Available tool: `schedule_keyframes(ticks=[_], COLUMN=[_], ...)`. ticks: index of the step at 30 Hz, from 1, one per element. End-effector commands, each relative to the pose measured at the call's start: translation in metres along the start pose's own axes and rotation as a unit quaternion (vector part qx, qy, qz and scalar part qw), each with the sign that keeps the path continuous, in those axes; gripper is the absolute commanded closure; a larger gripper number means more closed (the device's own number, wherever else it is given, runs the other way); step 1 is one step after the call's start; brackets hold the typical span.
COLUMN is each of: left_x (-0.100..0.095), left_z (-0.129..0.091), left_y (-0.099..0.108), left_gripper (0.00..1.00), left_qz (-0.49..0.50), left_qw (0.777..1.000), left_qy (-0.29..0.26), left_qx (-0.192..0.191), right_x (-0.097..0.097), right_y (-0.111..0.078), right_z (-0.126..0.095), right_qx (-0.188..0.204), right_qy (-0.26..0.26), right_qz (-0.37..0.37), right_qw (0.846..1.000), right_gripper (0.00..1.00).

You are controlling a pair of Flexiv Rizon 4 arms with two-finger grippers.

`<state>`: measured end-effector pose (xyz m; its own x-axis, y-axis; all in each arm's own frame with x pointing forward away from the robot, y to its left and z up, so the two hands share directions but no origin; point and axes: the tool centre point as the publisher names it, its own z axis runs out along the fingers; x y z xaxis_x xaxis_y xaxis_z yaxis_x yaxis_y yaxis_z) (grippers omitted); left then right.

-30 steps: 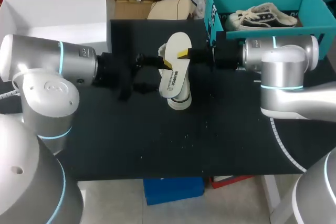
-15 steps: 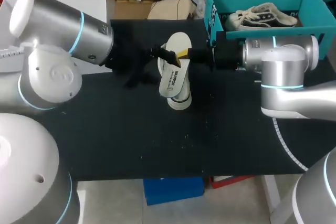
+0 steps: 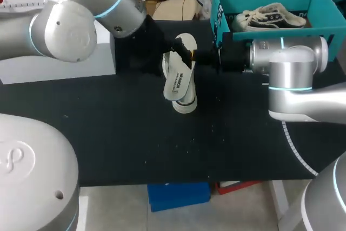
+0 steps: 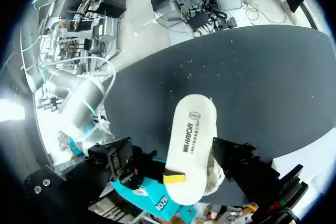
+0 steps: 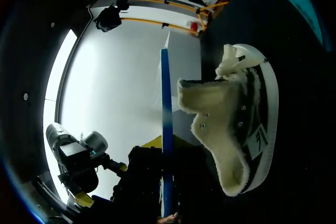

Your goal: Take the shoe out of the shoebox, open the shoe tongue, remove and reinsert the insole, then place the shoe into the shoebox

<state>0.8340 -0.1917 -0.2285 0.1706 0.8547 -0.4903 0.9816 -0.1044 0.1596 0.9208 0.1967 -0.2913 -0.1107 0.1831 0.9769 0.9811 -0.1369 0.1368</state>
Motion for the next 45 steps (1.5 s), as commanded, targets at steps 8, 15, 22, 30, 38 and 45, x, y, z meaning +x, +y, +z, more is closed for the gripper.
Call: schedule_keyframes(ticks=[8,15,22,30,38,45], left_x=[0.001,0.003,0.003,0.005,0.011,0.016], left_z=[0.006,0.008,0.011,0.006,-0.002,-0.002], left_y=[0.000,0.000,0.004,0.025,0.066,0.113], left_gripper=[0.00,0.00,0.00,0.00,0.00,0.00], left_qz=[-0.010,-0.014,-0.011,-0.004,0.005,0.020], left_qw=[0.975,0.977,0.982,0.984,0.984,0.983], left_qy=[0.223,0.213,0.187,0.178,0.179,0.182], left_qx=[-0.001,-0.002,0.002,0.008,0.009,0.013], right_x=[0.000,0.000,0.000,0.000,0.000,0.000], right_y=[0.000,0.000,0.000,0.000,0.000,0.000], right_z=[0.001,0.001,0.001,0.001,0.001,0.001], right_qx=[-0.001,-0.001,-0.001,-0.001,-0.001,-0.001], right_qy=[-0.001,-0.001,-0.001,-0.001,-0.001,-0.001], right_qz=[0.000,0.000,0.000,0.000,0.000,0.000], right_qw=[1.000,1.000,1.000,1.000,1.000,1.000], right_gripper=[1.00,1.00,1.00,1.00,1.00,1.00])
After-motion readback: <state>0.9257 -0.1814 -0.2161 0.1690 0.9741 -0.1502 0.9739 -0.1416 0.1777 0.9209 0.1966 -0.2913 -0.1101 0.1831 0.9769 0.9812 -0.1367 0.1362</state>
